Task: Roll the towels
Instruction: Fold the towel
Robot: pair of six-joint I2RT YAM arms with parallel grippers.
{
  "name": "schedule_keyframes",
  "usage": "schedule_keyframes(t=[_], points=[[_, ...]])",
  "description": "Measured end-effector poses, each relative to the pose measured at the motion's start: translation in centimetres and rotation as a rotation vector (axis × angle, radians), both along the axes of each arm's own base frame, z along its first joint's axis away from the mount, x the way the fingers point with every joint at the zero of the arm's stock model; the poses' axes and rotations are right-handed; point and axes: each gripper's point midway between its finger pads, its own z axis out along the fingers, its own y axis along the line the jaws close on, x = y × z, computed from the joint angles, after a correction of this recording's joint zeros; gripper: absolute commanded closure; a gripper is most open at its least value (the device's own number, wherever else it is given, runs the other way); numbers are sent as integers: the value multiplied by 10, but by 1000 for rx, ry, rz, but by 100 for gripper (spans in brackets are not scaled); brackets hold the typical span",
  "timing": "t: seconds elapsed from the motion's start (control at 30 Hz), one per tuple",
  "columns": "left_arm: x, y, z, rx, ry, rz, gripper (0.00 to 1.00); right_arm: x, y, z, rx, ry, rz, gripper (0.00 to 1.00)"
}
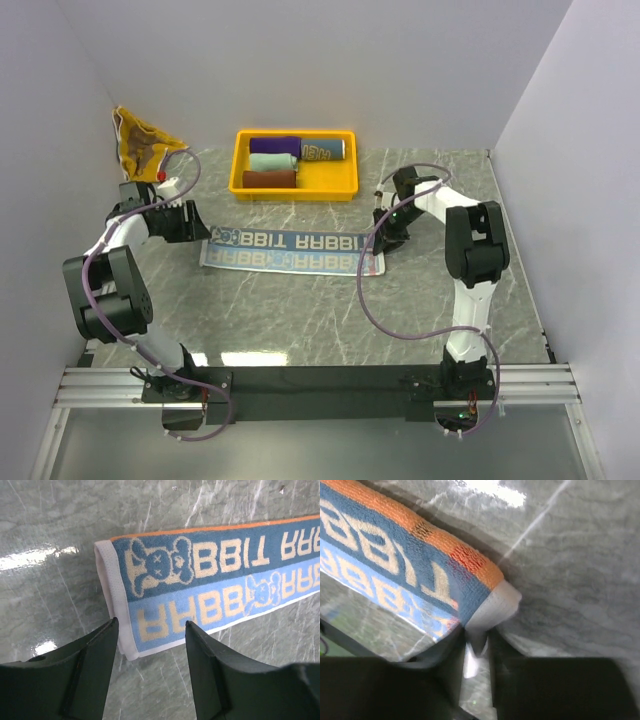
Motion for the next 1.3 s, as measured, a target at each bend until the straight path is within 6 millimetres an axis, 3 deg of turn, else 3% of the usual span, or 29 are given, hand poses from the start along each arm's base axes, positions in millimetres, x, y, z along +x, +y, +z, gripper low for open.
schedule_keyframes(t=[0.1, 0.27, 0.33, 0.57, 0.6, 0.63, 0.77, 0.8, 1.03, 1.13, 1.3], points=[[0, 0, 3, 2, -7, 4, 39, 0, 2, -4, -6, 11, -4, 100], [1, 0, 8, 5, -19, 9, 38, 0, -8, -3, -46, 2, -1, 100], [0, 0, 12, 8, -29, 8, 37, -1, -22, 0, -93, -14, 10, 100], [-7, -10, 25, 22, -66, -13, 35, 3, -106, 29, -248, -53, -47, 100], [-8, -11, 27, 22, -69, -16, 18, 3, -110, 34, -257, -54, -44, 100], [-8, -12, 27, 23, -71, -19, 16, 2, -109, 39, -257, -57, -36, 100], [-12, -17, 27, -2, -48, -18, 12, 3, -88, 55, -220, -65, 13, 100], [-12, -18, 27, -9, -47, -19, 1, 1, -79, 59, -201, -62, 28, 100], [-15, -23, 30, -36, -29, -6, 1, 4, -19, 79, -57, -57, 94, 100], [-17, -23, 31, -38, -18, 13, 1, 5, 6, 77, -11, -34, 110, 100], [-20, -18, 27, -20, 14, 49, 1, -2, 32, 56, 28, 53, 107, 100]])
